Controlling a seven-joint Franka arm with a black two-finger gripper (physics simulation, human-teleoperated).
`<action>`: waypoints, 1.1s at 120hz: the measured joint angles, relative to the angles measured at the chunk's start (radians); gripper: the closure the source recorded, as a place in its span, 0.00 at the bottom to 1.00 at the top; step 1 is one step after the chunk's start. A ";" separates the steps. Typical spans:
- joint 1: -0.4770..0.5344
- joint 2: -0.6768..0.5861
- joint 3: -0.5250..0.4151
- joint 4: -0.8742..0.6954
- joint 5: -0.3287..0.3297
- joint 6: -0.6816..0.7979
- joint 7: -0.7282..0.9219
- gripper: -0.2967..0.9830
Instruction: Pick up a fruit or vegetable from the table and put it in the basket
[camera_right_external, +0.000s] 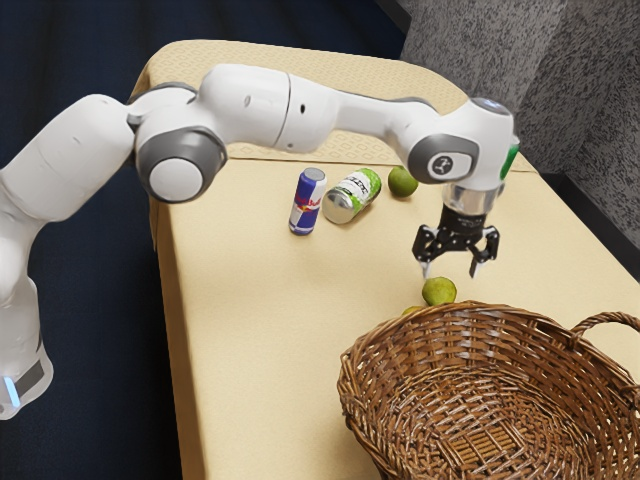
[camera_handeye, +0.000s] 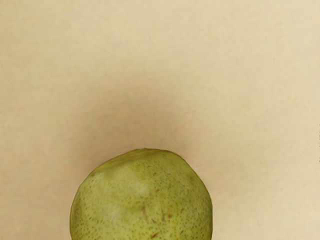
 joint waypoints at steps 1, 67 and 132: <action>0.001 -0.002 0.000 -0.003 0.000 0.002 0.005 0.23; 0.003 -0.007 0.001 -0.101 -0.003 0.100 0.218 0.23; -0.001 0.024 -0.003 -0.117 -0.005 0.164 0.297 0.23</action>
